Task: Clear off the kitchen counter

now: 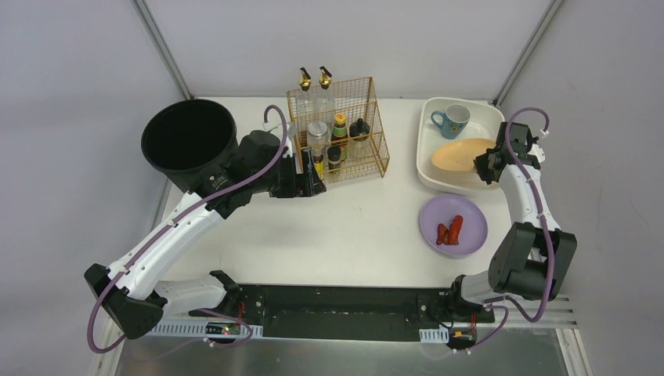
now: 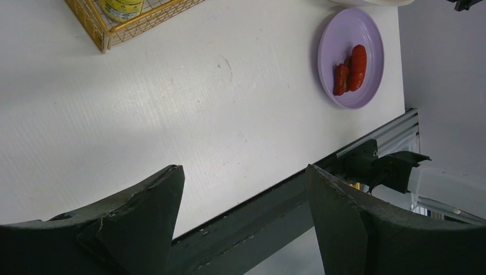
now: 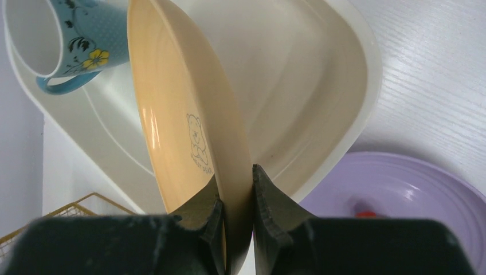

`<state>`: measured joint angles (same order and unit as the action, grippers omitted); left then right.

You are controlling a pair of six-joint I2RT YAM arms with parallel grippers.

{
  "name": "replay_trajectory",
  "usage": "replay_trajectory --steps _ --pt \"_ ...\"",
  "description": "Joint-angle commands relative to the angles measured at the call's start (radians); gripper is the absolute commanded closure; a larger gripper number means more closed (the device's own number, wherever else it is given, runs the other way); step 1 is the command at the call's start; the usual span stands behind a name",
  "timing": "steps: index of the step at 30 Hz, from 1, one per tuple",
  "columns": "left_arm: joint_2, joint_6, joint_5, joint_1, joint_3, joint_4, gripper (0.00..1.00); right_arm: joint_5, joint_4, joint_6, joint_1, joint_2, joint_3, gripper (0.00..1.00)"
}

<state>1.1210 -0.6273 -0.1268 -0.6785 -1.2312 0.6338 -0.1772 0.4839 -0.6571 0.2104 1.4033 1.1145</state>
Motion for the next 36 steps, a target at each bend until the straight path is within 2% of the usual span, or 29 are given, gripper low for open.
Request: replay_trajectory --steps 1,7,9,11,16,19,27,36 --pt "-0.03 0.033 -0.016 0.013 0.015 -0.01 0.21 -0.03 -0.075 -0.043 0.018 0.069 0.031 1.0" --pt "-0.037 0.031 -0.013 0.014 0.027 -0.009 0.21 -0.035 -0.089 -0.051 0.02 0.158 0.062 1.0" --pt "-0.038 0.034 -0.011 0.016 0.028 -0.009 0.21 -0.033 -0.089 -0.053 0.023 0.184 0.071 0.97" --pt "-0.038 0.034 -0.01 0.018 0.03 -0.008 0.21 -0.028 -0.09 -0.054 0.024 0.209 0.079 0.87" --pt "-0.037 0.035 -0.012 0.021 0.03 -0.008 0.21 -0.002 -0.083 -0.056 0.024 0.252 0.098 0.54" --pt "-0.034 0.037 -0.013 0.023 0.032 -0.008 0.21 0.013 -0.068 -0.052 0.024 0.254 0.108 0.46" --pt "-0.011 0.048 -0.023 0.028 0.019 -0.008 0.21 0.043 0.009 -0.024 0.024 0.214 0.109 0.41" --pt "0.003 0.062 -0.03 0.034 0.022 -0.013 0.21 0.048 0.193 0.095 0.02 0.137 0.157 0.39"
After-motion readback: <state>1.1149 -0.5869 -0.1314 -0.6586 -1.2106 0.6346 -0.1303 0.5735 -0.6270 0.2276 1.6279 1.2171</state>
